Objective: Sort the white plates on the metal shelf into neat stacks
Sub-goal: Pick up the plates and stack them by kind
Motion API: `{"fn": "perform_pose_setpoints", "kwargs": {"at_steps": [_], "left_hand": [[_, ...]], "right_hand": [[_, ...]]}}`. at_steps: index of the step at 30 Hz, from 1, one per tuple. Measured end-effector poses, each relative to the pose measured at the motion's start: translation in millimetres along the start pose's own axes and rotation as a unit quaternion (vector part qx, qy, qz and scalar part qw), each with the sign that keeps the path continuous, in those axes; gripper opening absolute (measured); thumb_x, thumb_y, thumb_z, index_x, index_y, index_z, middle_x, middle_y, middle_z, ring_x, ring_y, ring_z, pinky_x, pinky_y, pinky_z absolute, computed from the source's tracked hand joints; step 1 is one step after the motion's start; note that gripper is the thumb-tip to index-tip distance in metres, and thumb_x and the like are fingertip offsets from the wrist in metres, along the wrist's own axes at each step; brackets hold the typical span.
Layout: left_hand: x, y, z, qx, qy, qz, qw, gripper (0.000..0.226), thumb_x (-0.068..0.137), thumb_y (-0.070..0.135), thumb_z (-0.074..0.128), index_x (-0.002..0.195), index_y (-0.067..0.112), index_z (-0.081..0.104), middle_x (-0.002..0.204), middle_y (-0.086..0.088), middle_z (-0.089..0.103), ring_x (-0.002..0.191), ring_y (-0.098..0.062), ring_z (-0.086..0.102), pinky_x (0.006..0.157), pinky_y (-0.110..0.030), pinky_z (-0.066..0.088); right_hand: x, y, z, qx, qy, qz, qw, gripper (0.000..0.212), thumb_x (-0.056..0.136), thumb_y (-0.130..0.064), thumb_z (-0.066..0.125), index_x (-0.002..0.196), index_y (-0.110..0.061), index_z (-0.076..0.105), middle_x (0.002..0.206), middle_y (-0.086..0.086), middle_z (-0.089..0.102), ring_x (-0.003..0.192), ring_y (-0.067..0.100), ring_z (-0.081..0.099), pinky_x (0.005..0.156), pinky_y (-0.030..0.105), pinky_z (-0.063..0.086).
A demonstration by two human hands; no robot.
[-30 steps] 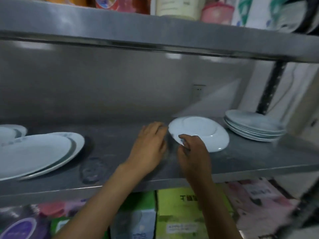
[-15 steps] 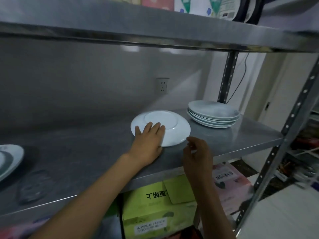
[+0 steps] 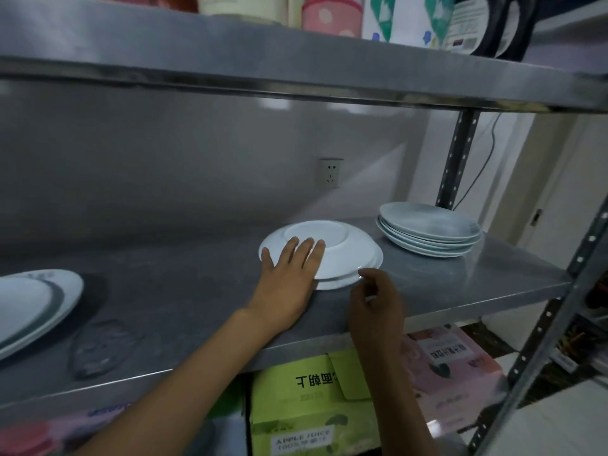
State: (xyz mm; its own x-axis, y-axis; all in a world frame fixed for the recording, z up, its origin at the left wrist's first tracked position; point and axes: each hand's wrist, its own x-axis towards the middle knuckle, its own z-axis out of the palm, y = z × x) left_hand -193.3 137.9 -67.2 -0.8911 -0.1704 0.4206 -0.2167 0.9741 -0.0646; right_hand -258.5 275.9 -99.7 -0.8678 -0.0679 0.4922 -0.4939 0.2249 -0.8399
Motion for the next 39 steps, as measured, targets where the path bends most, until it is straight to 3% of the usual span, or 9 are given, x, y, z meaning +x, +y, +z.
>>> {"fn": "perform_pose_setpoints", "kwargs": {"at_steps": [5, 10, 15, 21, 24, 28, 31, 37, 39], "left_hand": [[2, -9, -9, -0.028, 0.052, -0.029, 0.998, 0.075, 0.087, -0.005, 0.042, 0.151, 0.021, 0.012, 0.155, -0.005, 0.023, 0.143, -0.027, 0.014, 0.110, -0.062, 0.014], [13, -16, -22, -0.093, 0.131, -0.085, 0.983, 0.079, 0.074, -0.017, 0.048, 0.144, 0.017, 0.037, 0.139, -0.010, 0.047, 0.132, -0.030, 0.038, 0.111, -0.061, 0.018], [5, -42, -29, -0.177, 0.239, -0.103, 0.949, 0.056, 0.078, -0.005, 0.043, 0.130, 0.010, 0.054, 0.122, -0.012, 0.061, 0.112, -0.032, 0.056, 0.102, -0.060, 0.034], [-14, -66, -49, -0.208, 0.348, -0.119, 0.906, 0.068, 0.067, -0.023, 0.047, 0.126, 0.009, 0.057, 0.122, -0.007, 0.063, 0.110, -0.021, 0.056, 0.098, -0.026, 0.039], [-26, -74, -63, -0.263, 0.379, -0.149, 0.875, 0.056, 0.079, -0.017, 0.047, 0.126, 0.012, 0.058, 0.119, -0.001, 0.064, 0.108, -0.015, 0.059, 0.095, -0.029, 0.046], [-53, -83, -84, -0.285, 0.405, -0.195, 0.847, 0.034, 0.097, 0.004, 0.042, 0.125, 0.017, 0.055, 0.106, 0.006, 0.064, 0.093, -0.008, 0.060, 0.076, -0.017, 0.044], [-75, -92, -97, -0.267, 0.419, -0.221, 0.839, 0.026, 0.100, 0.015, 0.042, 0.125, 0.016, 0.052, 0.094, 0.008, 0.060, 0.079, -0.004, 0.055, 0.063, -0.016, 0.038], [-125, -121, -129, -0.278, 0.455, -0.297, 0.792, 0.021, 0.098, 0.014, 0.046, 0.119, 0.013, 0.052, 0.088, 0.011, 0.059, 0.073, 0.002, 0.052, 0.060, -0.003, 0.038], [-143, -134, -142, -0.298, 0.467, -0.325, 0.767, 0.018, 0.097, 0.014, 0.046, 0.114, 0.016, 0.053, 0.087, 0.020, 0.057, 0.077, 0.010, 0.055, 0.061, -0.005, 0.040]], "right_hand": [[-3, -9, 10, 0.015, -0.012, 0.006, 1.000, 0.022, 0.086, -0.011, 0.057, 0.104, -0.021, 0.065, 0.081, -0.001, 0.066, 0.072, 0.016, 0.062, 0.067, 0.037, 0.053], [-10, -16, 25, -0.024, -0.030, -0.027, 0.999, 0.023, 0.085, -0.012, 0.055, 0.104, -0.018, 0.065, 0.085, 0.002, 0.067, 0.076, 0.020, 0.063, 0.070, 0.034, 0.051], [-8, -17, 31, -0.052, -0.026, -0.076, 0.995, 0.020, 0.083, -0.006, 0.058, 0.100, -0.012, 0.068, 0.093, 0.005, 0.067, 0.084, 0.023, 0.064, 0.074, 0.031, 0.049], [-12, -30, 34, -0.048, 0.005, -0.068, 0.997, 0.019, 0.081, -0.005, 0.060, 0.096, -0.014, 0.068, 0.091, -0.002, 0.063, 0.089, 0.021, 0.062, 0.073, 0.024, 0.039], [-13, -48, 40, -0.037, -0.005, -0.106, 0.994, 0.019, 0.083, -0.005, 0.059, 0.097, -0.013, 0.068, 0.092, -0.003, 0.064, 0.088, 0.016, 0.060, 0.075, 0.025, 0.040], [-17, -81, 59, 0.027, -0.088, -0.069, 0.993, 0.021, 0.087, -0.009, 0.055, 0.103, -0.015, 0.068, 0.096, -0.006, 0.066, 0.085, 0.007, 0.056, 0.078, 0.022, 0.040], [-29, -104, 80, 0.096, -0.159, -0.024, 0.982, 0.018, 0.091, -0.017, 0.056, 0.106, -0.016, 0.066, 0.079, -0.009, 0.064, 0.073, 0.006, 0.059, 0.074, 0.025, 0.048], [-55, -142, 125, 0.053, -0.259, 0.009, 0.964, 0.049, 0.091, -0.048, 0.054, 0.129, -0.019, 0.047, 0.093, -0.002, 0.066, 0.097, 0.023, 0.061, 0.088, 0.036, 0.047], [-67, -156, 142, 0.099, -0.318, 0.018, 0.943, 0.041, 0.089, -0.049, 0.055, 0.118, -0.020, 0.050, 0.090, 0.000, 0.068, 0.085, 0.022, 0.064, 0.075, 0.035, 0.051]]}}
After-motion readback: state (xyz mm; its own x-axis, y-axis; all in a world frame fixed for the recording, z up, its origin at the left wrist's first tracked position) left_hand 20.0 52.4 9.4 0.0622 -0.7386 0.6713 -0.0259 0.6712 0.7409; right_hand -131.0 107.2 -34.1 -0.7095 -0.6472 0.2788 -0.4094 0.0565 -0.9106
